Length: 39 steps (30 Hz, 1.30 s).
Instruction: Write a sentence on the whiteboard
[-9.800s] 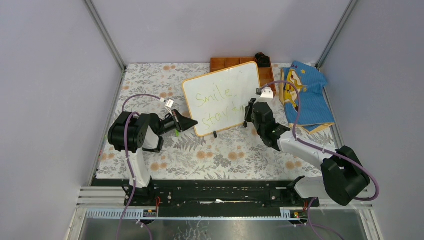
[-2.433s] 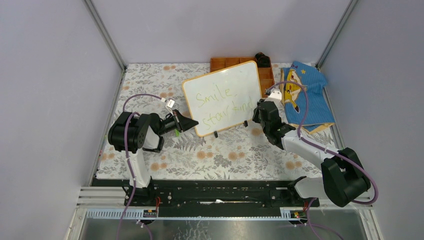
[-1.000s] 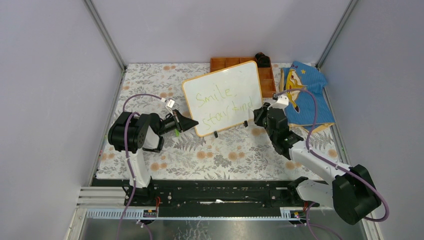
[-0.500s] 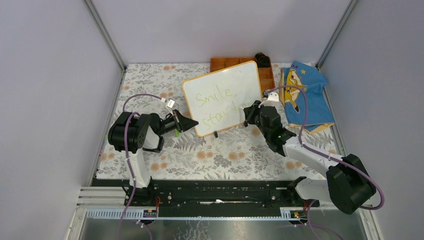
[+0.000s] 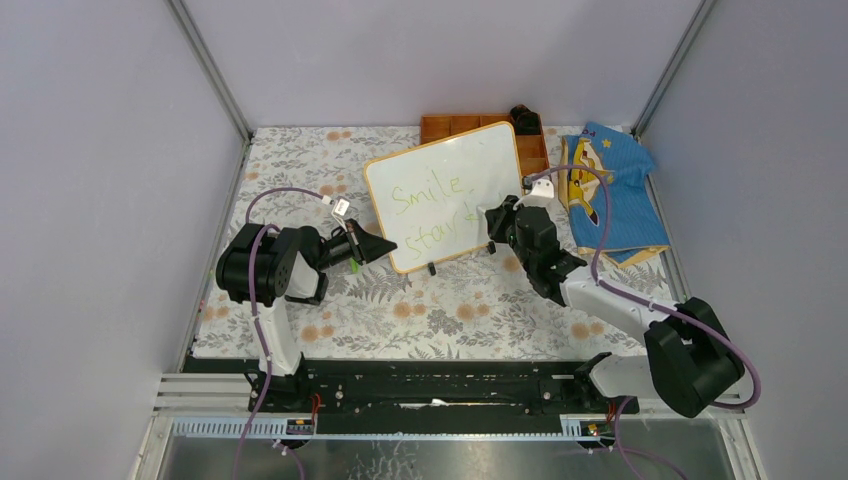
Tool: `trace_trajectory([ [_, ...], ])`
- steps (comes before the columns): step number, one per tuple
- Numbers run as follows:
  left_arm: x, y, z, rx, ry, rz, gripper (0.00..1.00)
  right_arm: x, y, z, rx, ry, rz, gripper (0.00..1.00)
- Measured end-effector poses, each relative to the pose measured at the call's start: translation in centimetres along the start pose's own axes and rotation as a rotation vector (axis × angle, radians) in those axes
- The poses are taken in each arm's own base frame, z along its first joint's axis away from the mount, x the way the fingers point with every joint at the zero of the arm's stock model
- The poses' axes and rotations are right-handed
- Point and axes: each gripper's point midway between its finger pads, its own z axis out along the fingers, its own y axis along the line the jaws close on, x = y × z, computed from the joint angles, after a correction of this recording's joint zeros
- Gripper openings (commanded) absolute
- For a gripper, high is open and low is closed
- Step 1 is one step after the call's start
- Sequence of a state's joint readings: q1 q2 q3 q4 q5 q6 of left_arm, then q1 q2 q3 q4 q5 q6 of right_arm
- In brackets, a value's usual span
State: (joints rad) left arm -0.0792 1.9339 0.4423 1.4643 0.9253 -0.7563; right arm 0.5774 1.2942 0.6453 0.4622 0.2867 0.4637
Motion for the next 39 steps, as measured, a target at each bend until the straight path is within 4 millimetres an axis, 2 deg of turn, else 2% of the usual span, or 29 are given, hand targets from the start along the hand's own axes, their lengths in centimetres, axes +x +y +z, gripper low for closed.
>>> trace_trajectory([
  [30, 0.0, 0.0, 0.0, 0.000, 0.001, -0.001, 0.00, -0.1, -0.6, 0.9, 0.045, -0.011, -0.019, 0.00],
  [36, 0.0, 0.0, 0.0, 0.001, 0.002, -0.001, 0.00, -0.3, -0.7, 0.5, 0.044, -0.015, -0.017, 0.00],
  [39, 0.0, 0.0, 0.0, 0.001, 0.002, -0.001, 0.00, -1.0, -0.6, -0.3, 0.036, -0.034, -0.011, 0.00],
])
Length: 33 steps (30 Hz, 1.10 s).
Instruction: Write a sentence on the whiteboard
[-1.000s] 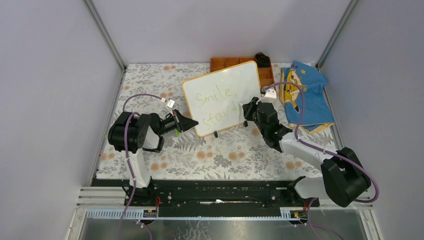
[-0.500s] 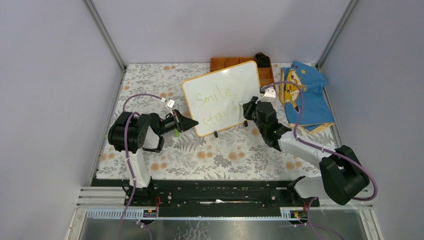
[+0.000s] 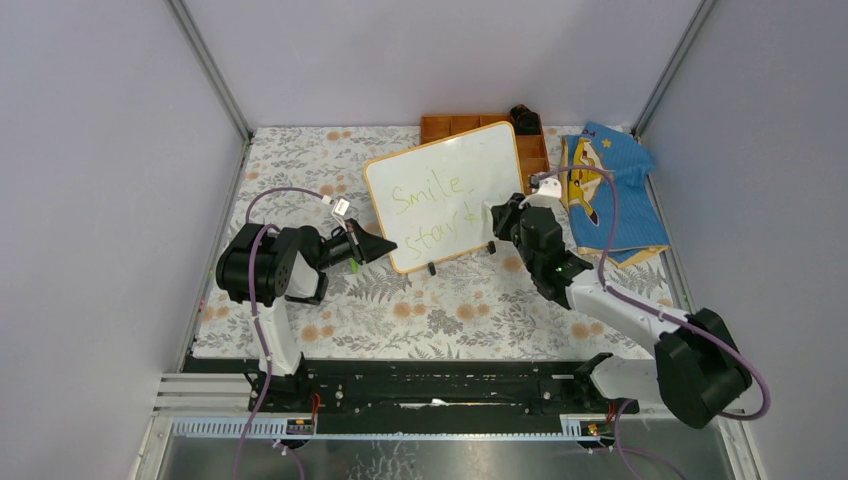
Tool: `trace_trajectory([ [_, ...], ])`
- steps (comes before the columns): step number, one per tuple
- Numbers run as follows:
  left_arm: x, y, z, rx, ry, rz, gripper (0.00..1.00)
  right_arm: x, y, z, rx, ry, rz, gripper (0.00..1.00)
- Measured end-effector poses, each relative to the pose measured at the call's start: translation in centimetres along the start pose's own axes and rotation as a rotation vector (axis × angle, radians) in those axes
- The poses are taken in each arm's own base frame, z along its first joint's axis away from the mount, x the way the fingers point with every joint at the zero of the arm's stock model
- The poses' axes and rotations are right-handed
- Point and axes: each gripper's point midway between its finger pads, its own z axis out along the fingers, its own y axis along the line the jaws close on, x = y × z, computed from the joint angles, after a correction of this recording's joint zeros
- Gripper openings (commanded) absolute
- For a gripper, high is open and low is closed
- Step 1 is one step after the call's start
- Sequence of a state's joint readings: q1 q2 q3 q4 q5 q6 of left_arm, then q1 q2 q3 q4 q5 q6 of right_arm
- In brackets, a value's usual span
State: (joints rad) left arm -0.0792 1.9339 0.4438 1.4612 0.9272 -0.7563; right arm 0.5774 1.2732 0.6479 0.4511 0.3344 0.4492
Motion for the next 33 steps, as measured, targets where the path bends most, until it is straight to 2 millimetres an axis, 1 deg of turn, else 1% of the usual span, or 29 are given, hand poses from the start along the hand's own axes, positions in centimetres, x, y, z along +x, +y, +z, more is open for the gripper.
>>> trace_trajectory([
  [2, 0.0, 0.0, 0.0, 0.000, 0.000, 0.000, 0.00, -1.2, 0.1, -0.7, -0.001, -0.031, 0.010, 0.00],
  [5, 0.0, 0.0, 0.0, 0.000, 0.000, 0.000, 0.00, -3.5, 0.1, -1.9, 0.003, -0.099, 0.033, 0.00],
  [7, 0.0, 0.0, 0.0, 0.000, 0.000, 0.000, 0.00, -4.4, -0.5, -2.5, 0.020, -0.133, 0.052, 0.00],
  [9, 0.0, 0.0, 0.0, 0.000, 0.000, 0.000, 0.00, -4.5, -1.9, -3.1, 0.059, -0.151, 0.076, 0.00],
  [11, 0.0, 0.0, 0.0, 0.000, 0.000, 0.000, 0.00, -3.9, -4.1, -3.3, 0.121, -0.155, 0.108, 0.00],
  [14, 0.0, 0.0, 0.0, 0.000, 0.000, 0.000, 0.00, -2.0, -7.3, -3.6, 0.211, -0.129, 0.140, 0.00],
  [16, 0.0, 0.0, 0.0, 0.000, 0.000, 0.000, 0.00, -0.6, -8.5, -3.7, 0.246, -0.100, 0.154, 0.00],
  [17, 0.0, 0.0, 0.0, 0.000, 0.000, 0.000, 0.00, -0.2, -8.8, -3.7, 0.255, -0.092, 0.160, 0.00],
  [20, 0.0, 0.0, 0.0, -0.002, 0.002, 0.001, 0.00, 0.4, -9.1, -3.6, 0.261, -0.080, 0.175, 0.00],
  [27, 0.0, 0.0, 0.0, -0.004, 0.004, 0.000, 0.00, 0.8, -9.0, -2.9, 0.247, -0.067, 0.198, 0.00],
  [33, 0.0, 0.0, 0.0, -0.003, 0.005, 0.001, 0.00, 1.8, -8.8, -2.3, 0.233, -0.032, 0.200, 0.00],
])
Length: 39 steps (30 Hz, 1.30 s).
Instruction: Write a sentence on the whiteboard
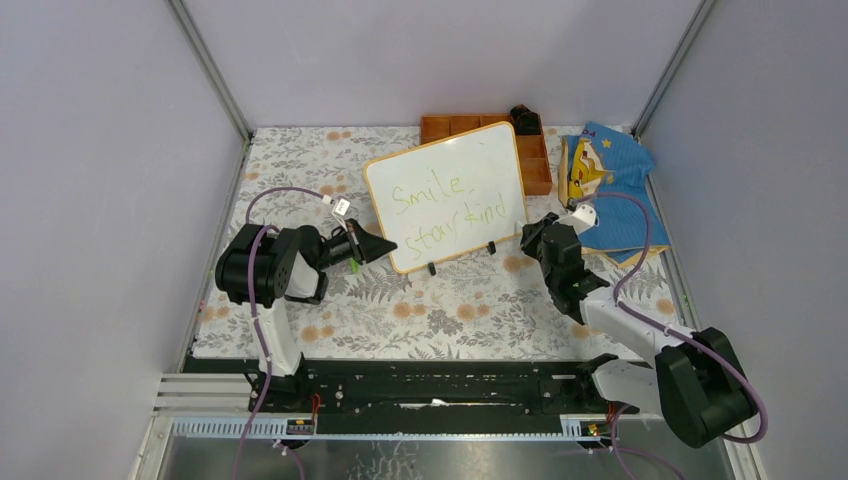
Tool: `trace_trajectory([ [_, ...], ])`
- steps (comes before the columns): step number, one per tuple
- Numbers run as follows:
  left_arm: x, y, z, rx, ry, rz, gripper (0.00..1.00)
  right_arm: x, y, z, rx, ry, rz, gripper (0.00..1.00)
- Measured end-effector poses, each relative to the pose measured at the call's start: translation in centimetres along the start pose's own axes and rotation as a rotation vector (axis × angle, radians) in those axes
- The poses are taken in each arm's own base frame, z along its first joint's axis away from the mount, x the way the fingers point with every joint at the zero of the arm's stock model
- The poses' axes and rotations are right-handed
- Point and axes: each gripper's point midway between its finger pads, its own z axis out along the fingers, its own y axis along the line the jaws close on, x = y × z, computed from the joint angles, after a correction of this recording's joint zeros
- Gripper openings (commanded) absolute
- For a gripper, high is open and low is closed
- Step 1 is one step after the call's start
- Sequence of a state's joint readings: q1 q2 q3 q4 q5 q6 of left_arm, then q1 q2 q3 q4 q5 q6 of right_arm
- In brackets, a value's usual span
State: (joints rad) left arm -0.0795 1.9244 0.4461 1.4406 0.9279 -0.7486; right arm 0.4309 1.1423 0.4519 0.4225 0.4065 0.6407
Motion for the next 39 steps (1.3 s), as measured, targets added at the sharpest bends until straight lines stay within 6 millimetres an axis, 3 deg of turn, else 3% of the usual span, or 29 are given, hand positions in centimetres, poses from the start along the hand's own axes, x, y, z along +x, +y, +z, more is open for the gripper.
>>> trace_trajectory([
  [19, 0.0, 0.0, 0.0, 0.002, 0.002, 0.000, 0.00, 0.2, 0.9, 1.6, -0.016, 0.008, 0.008, 0.00],
  [39, 0.1, -0.1, 0.1, 0.006, 0.006, 0.000, 0.00, 0.7, 0.5, 2.3, -0.001, 0.026, 0.001, 0.00],
])
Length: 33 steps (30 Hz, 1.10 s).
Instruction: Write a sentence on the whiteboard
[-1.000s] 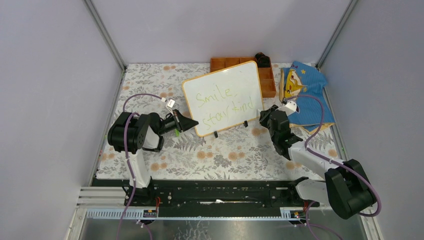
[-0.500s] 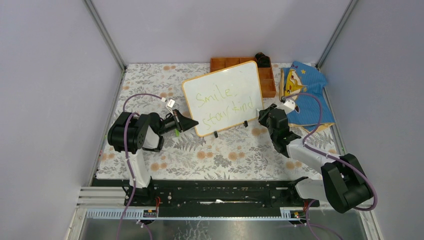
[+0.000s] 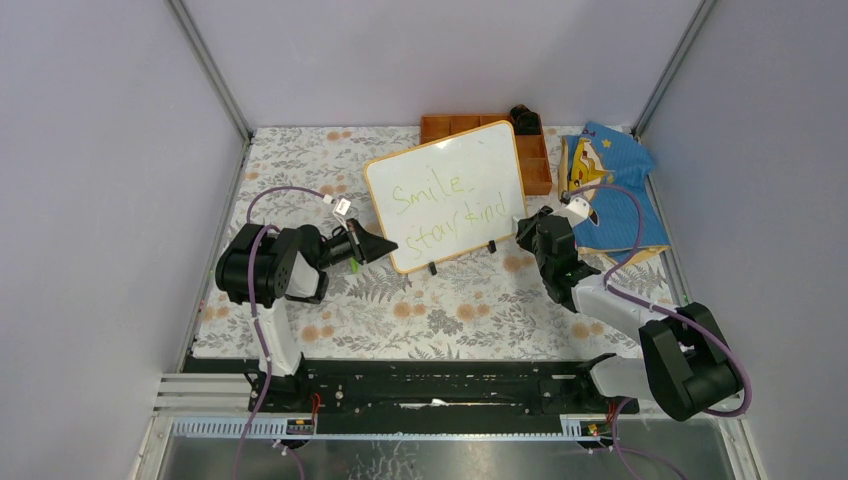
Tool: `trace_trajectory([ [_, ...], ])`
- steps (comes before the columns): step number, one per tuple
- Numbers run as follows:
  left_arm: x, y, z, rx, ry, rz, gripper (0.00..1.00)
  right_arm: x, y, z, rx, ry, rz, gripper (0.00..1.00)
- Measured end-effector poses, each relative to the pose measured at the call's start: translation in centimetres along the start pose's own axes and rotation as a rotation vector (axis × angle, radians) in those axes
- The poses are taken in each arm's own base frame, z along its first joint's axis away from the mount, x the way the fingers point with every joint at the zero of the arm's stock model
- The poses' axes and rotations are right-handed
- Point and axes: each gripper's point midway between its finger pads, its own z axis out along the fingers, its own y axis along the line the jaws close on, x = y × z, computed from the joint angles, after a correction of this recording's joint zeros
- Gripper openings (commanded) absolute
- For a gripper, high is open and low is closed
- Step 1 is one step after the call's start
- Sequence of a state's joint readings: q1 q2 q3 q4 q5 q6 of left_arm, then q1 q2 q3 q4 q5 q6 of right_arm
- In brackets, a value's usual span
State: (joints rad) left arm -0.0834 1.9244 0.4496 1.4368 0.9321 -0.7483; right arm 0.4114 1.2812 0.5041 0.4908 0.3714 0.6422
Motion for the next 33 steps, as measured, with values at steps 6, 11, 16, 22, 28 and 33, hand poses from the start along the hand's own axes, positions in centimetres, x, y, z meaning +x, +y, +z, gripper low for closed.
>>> trace_trajectory([
  [6, -0.03, -0.01, 0.02, 0.001, 0.000, 0.001, 0.00, 0.04, -0.03, 0.01, 0.001, 0.001, -0.001, 0.00],
  [11, -0.03, -0.01, 0.02, 0.001, 0.000, 0.001, 0.00, 0.07, -0.04, 0.02, 0.006, 0.007, -0.004, 0.00],
  [16, -0.03, 0.00, 0.02, 0.001, 0.000, 0.001, 0.00, 0.16, -0.13, 0.01, 0.013, 0.016, -0.008, 0.00],
  [22, -0.03, 0.00, 0.02, 0.001, 0.000, 0.001, 0.00, 0.14, -0.11, 0.01, 0.014, 0.017, -0.009, 0.00],
  [28, -0.03, 0.00, 0.02, 0.001, 0.000, 0.001, 0.00, 0.11, -0.12, -0.03, 0.014, 0.017, -0.009, 0.00],
  [33, -0.04, 0.04, 0.03, -0.001, 0.000, 0.001, 0.00, -0.53, 0.03, -0.80, 0.015, 0.017, -0.007, 0.00],
])
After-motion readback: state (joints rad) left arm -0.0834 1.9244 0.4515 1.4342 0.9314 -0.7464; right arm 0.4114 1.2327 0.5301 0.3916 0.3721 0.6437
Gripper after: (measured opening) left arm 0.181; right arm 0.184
